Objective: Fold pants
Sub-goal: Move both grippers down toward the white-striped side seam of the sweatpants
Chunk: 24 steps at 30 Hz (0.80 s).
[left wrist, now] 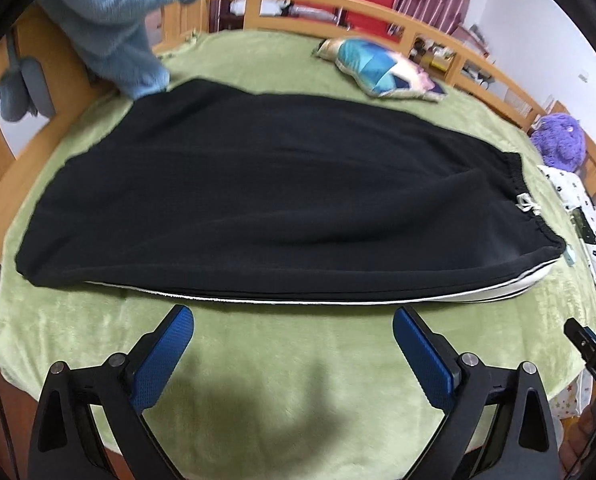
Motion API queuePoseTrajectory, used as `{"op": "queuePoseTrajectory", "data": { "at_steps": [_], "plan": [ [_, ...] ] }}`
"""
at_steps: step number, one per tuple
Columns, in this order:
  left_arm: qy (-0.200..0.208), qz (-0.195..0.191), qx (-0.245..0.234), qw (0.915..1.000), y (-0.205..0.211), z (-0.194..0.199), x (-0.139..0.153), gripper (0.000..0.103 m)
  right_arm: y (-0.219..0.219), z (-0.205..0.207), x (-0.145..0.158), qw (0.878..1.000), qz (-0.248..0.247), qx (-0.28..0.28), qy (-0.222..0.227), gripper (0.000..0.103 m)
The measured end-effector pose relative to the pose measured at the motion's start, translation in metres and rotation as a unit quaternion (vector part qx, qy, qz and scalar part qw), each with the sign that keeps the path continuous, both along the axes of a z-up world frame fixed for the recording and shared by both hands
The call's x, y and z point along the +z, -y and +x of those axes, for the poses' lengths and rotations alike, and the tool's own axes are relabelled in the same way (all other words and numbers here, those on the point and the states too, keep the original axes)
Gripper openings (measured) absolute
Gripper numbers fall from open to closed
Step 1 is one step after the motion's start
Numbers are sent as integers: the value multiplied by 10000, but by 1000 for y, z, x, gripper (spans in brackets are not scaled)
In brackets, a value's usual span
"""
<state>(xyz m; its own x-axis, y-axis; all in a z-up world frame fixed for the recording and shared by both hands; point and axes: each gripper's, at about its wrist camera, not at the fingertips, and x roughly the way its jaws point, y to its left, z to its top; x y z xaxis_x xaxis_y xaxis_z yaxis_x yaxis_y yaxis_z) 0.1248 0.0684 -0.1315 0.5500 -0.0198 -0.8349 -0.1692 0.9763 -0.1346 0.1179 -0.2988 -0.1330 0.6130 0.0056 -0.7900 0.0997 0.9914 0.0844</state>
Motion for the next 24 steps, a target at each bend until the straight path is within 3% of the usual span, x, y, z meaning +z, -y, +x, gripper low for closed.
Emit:
{"op": "queuePoseTrajectory", "data": {
  "at_steps": [2, 11, 24],
  "plan": [
    [-138, 61, 11, 9999, -5, 8, -12, 97, 1, 9, -8, 10000, -7, 6, -94, 79],
    [-614, -154, 367, 9973, -37, 31, -49, 93, 15, 44, -36, 9991, 51, -119, -413, 65],
    [-689, -314, 481, 9960, -48, 44, -55, 93, 32, 63, -44, 9983, 324, -277, -387, 64]
  ]
}}
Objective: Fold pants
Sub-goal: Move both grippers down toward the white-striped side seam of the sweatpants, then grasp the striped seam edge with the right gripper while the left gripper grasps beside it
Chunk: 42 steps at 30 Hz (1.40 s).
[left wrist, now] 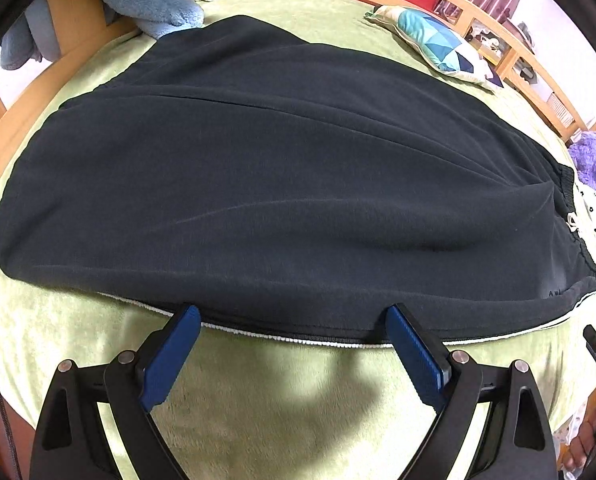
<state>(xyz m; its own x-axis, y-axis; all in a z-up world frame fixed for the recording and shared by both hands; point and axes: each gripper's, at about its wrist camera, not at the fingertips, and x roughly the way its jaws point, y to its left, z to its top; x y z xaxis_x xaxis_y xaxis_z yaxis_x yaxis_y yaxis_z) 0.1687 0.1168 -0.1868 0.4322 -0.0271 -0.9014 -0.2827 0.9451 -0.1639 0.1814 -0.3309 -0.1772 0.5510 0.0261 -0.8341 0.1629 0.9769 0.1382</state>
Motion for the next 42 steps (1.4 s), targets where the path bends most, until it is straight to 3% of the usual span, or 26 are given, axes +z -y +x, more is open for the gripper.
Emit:
{"op": "queuePoseTrajectory", "data": {
  "at_steps": [2, 8, 15, 23, 27, 32, 34, 37, 39, 41, 42],
  "plan": [
    [60, -105, 58, 9999, -5, 0, 1, 93, 4, 3, -1, 10000, 57, -33, 3, 64],
    [526, -890, 281, 9942, -39, -18, 3, 93, 30, 12, -5, 9986, 420, -301, -61, 67],
    [661, -1440, 669, 9851, -74, -31, -9, 94, 63, 28, -7, 9886, 1350, -637, 175, 72],
    [399, -1555, 778, 9840, -76, -32, -24, 94, 71, 77, -28, 9819, 1680, -874, 47, 74],
    [478, -1744, 932, 9791, -83, -25, -26, 94, 72, 94, -47, 9842, 1487, -927, -246, 73],
    [418, -1912, 1385, 9708, -96, -18, -35, 94, 74, 78, -55, 9913, 1121, -660, -175, 31],
    [302, -1867, 1577, 9692, -100, -16, -43, 93, 75, 65, -61, 9909, 1220, -550, -151, 25],
    [308, -1623, 1779, 9701, -101, -18, -43, 70, 79, 53, -68, 9893, 1357, -511, -166, 21],
    [299, -1401, 1729, 9745, -100, -17, -36, 32, 83, 49, -64, 9868, 1522, -543, -76, 20],
    [368, -1136, 1638, 9792, -100, -15, -25, 14, 83, 48, -55, 9858, 1587, -542, 58, 19],
    [474, -1076, 1530, 9812, -102, -13, -16, 13, 81, 49, -50, 9860, 1581, -520, 107, 19]
  ]
}}
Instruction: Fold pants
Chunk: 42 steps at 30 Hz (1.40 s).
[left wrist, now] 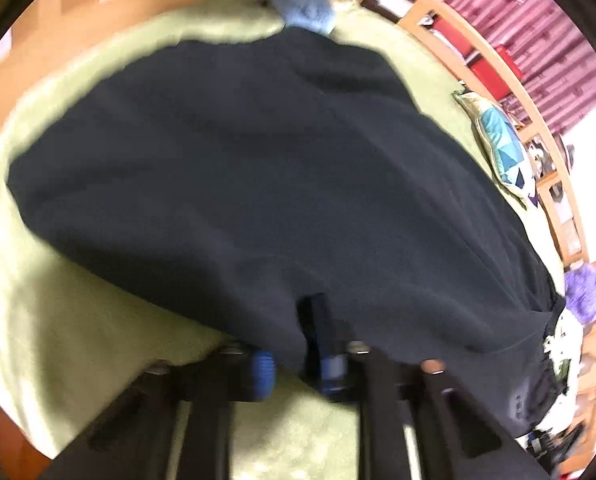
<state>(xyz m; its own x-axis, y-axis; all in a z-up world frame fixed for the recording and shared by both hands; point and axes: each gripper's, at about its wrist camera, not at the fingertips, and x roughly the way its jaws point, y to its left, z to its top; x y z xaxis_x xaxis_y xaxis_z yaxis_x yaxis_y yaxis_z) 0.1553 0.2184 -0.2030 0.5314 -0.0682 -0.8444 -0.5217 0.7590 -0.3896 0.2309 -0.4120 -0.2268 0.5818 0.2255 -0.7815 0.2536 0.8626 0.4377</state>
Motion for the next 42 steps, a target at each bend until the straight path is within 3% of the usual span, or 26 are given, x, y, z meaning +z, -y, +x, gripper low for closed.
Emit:
{"op": "queuePoseTrajectory", "data": {
  "at_steps": [4, 10, 14, 23, 28, 30, 32, 34, 38, 42],
  "plan": [
    [319, 451, -374, 9978, 2, 19, 38, 13, -13, 23, 36, 9990, -190, 215, 356, 19],
    [784, 831, -481, 9923, 7, 66, 90, 13, -23, 73, 86, 9957, -168, 345, 842, 18],
    [1027, 1159, -489, 9867, 8, 98, 114, 12, -33, 120, 110, 9934, -187, 385, 1062, 18],
    [1470, 1561, -332, 9762, 7, 180, 142, 12, -32, 219, 136, 9908, -3, 183, 1342, 17],
    [1413, 1743, -257, 9742, 14, 226, 134, 12, -28, 264, 133, 9907, 77, 31, 1356, 19],
    [1244, 1673, -326, 9775, 17, 241, 120, 16, -32, 279, 121, 9927, 18, 40, 1206, 26],
    [1010, 1504, -458, 9824, 20, 248, 106, 24, -36, 286, 104, 9944, -110, 133, 1038, 44],
    [775, 1301, -618, 9865, 25, 251, 89, 24, -40, 283, 90, 9950, -197, 306, 929, 46],
    [630, 1310, -853, 9857, 41, 235, 73, 61, -47, 262, 60, 9958, -308, 584, 627, 47],
    [671, 1162, -1046, 9854, 56, 200, 66, 68, -45, 230, 35, 9953, -443, 799, 316, 48]
  ]
}}
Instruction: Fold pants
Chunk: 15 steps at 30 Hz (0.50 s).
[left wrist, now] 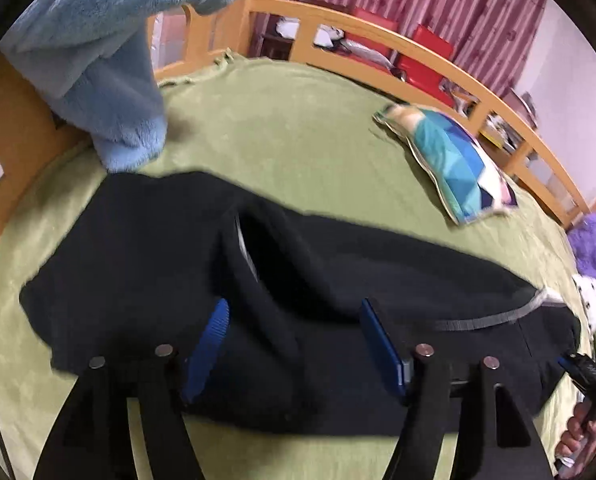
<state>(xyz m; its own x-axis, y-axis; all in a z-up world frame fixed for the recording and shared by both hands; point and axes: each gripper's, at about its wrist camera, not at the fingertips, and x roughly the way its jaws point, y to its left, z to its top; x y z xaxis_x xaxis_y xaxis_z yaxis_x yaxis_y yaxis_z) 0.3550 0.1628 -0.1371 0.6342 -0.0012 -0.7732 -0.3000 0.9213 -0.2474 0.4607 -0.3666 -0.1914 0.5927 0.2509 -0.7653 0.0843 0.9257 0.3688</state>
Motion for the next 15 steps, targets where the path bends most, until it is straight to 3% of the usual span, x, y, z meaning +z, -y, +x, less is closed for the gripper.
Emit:
{"op": "queuePoseTrajectory", "data": {
  "at_steps": [8, 12, 15],
  "plan": [
    [-475, -777, -196, 9957, 21, -54, -55, 68, 21, -73, -38, 9983, -512, 88, -260, 59],
    [-619, -1369, -144, 9885, 27, -62, -86, 68, 46, -87, -52, 9992, -70, -128, -371, 61],
    [-336, -1484, -31, 9884, 27, -60, -92, 68, 65, -83, -57, 9982, 371, -303, -372, 62]
  ]
}}
